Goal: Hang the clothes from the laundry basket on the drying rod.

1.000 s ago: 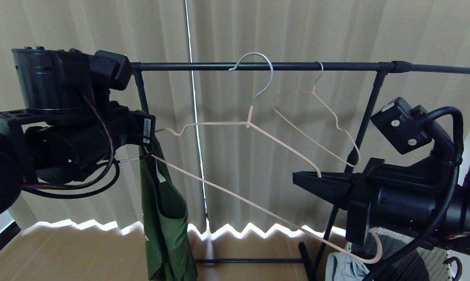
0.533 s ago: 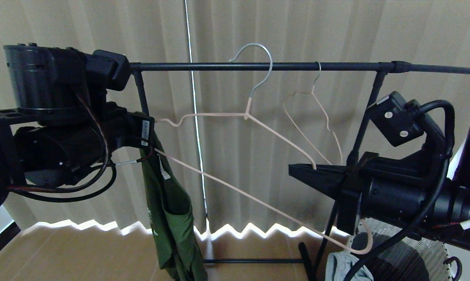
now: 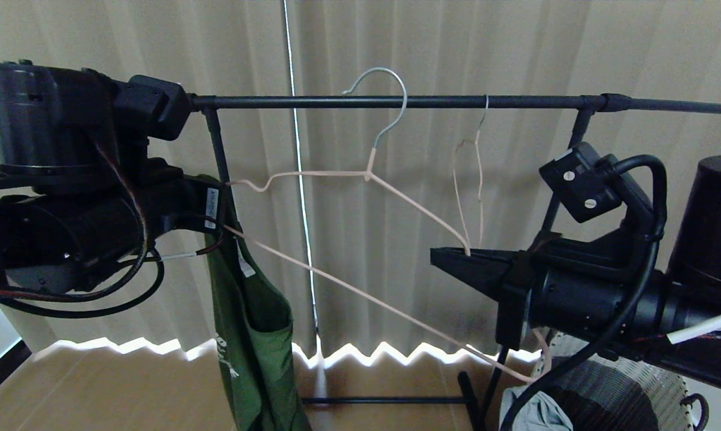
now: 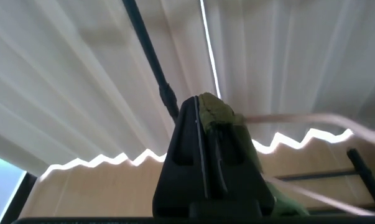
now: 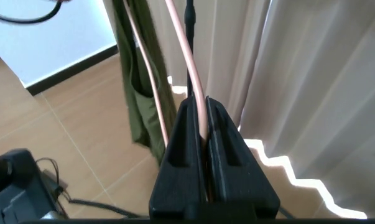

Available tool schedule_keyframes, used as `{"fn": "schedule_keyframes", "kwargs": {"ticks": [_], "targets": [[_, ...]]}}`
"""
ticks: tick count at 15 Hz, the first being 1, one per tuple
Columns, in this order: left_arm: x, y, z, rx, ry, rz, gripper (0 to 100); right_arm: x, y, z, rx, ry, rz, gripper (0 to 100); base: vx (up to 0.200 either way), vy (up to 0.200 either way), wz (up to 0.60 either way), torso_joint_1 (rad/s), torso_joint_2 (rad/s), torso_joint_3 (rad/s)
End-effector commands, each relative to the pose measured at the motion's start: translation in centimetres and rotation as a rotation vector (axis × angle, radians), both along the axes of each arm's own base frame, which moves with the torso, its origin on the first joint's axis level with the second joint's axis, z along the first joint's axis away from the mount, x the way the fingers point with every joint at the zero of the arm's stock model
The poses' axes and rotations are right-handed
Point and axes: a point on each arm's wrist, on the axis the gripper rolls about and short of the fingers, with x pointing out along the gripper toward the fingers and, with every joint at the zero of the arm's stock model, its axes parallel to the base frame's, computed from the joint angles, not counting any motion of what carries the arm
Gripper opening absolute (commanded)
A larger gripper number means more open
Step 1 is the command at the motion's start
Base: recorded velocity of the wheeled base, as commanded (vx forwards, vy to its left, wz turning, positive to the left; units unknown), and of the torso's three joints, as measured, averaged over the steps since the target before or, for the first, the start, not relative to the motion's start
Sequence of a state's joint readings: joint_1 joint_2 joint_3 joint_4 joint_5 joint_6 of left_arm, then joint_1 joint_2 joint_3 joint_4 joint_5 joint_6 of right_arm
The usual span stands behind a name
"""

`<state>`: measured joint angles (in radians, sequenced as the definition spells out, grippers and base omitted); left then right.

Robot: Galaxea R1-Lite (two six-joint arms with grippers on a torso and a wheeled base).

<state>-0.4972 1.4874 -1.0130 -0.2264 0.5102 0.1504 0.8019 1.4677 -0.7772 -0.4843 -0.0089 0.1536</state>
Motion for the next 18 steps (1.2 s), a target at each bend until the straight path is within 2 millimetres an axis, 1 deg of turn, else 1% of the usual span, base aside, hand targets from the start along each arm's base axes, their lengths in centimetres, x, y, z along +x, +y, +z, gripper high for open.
{"fn": "schedule_keyframes", "kwargs": {"ticks": [1,3,6,10,15,18], "targets": [[-0.8,0.3,0.8,-0.012,-0.021,-0.002,0,0.8,0.8,-0.9,-0.01,0.013,-0.001,0,0.0,0.0,0.0,0.0,0.0,0.0],[-1.1,0.1,0.9,-0.029,-0.023,-0.014,0,1.4,1.5,-1.6,-0.022,0.025,0.0,0,0.0,0.0,0.0,0.0,0.0,0.0],[-1.7,-0.3,0.8,-0.055,0.008,-0.029,0,1.9,2.1,-1.9,-0.019,0.023,-0.004,0,0.0,0.0,0.0,0.0,0.0,0.0],[-2.0,-0.2,1.1,-0.06,0.001,-0.032,0,2.1,2.2,-2.4,-0.017,0.049,-0.023,0,0.0,0.0,0.0,0.0,0.0,0.0],[-2.8,-1.7,1.7,-0.101,-0.015,-0.095,0,2.3,2.4,-2.8,-0.014,0.067,-0.042,0,0.0,0.0,0.0,0.0,0.0,0.0],[-2.9,-1.4,1.9,-0.101,-0.015,-0.088,0,2.2,2.1,-2.6,-0.008,0.064,-0.079,0,0.0,0.0,0.0,0.0,0.0,0.0]]}}
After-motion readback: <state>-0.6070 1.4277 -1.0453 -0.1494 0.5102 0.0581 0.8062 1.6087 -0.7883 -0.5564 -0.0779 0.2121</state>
